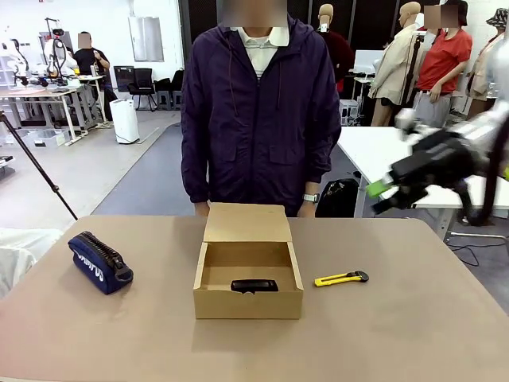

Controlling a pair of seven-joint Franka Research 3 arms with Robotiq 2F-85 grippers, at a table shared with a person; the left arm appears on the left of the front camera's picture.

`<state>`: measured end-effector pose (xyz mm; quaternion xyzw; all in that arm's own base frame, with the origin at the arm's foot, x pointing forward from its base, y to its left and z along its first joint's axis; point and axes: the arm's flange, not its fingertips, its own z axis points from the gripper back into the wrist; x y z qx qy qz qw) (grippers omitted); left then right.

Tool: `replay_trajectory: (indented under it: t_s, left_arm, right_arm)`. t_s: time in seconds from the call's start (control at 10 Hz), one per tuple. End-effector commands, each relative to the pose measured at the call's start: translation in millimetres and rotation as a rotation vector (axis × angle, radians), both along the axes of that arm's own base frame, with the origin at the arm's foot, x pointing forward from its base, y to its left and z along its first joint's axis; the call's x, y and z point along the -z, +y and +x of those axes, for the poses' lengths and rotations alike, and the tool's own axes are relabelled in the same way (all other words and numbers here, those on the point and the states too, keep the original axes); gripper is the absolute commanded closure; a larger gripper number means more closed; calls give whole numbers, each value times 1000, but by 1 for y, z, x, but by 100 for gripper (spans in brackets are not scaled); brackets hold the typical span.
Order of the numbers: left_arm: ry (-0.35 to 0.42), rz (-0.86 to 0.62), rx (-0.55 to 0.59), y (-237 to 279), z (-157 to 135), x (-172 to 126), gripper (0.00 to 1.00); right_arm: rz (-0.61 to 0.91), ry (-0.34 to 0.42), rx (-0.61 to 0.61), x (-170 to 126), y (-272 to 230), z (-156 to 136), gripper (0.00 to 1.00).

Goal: Pack the items into the box.
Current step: Pick up the item specified by the human and place it in the Mailer Box.

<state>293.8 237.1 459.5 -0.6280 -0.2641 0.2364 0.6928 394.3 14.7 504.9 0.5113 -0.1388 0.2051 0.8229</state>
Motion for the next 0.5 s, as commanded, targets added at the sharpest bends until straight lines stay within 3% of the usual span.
replay_trajectory:
  t_s: [0.0,0.2,0.3,0.4]
  left_arm:
    - [-10,-10,4,-1,-1,-3,0]
    - [-10,-10,4,-1,-1,-3,0]
    - [-10,-10,4,-1,-1,-3,0]
    - [-10,-10,4,-1,-1,-3,0]
  right_arm:
    - [303,-40,328,34,-45,-34,0]
    - [420,-19,437,85,-85,-46,0]
    - [234,50,255,41,-69,-37,0]
    - [234,50,255,41,-69,-37,0]
